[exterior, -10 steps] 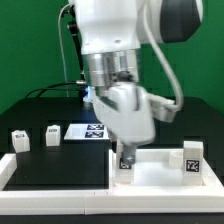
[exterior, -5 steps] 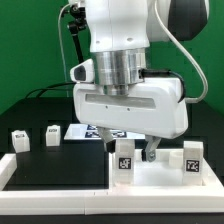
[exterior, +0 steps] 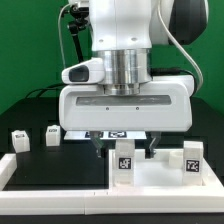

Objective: Assemble square table

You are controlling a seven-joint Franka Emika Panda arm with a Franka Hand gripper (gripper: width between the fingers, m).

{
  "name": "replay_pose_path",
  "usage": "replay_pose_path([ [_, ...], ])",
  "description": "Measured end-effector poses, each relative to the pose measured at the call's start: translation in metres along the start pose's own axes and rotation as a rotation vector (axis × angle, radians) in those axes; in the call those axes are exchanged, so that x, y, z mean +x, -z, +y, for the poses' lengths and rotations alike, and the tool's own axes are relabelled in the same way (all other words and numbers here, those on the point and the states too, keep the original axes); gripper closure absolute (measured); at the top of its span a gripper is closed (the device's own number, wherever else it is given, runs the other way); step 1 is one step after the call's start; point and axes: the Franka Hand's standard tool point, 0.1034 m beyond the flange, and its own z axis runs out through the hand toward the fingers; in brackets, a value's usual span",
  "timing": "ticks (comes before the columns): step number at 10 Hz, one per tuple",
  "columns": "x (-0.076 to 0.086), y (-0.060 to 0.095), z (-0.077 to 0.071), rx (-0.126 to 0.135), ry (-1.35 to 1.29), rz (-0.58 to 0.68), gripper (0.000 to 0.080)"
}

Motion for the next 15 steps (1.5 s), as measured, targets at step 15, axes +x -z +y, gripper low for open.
replay_pose_path([
  [15,-0.005,-0.003,0.014,0.085,-1.436,-0.092,0.0504],
])
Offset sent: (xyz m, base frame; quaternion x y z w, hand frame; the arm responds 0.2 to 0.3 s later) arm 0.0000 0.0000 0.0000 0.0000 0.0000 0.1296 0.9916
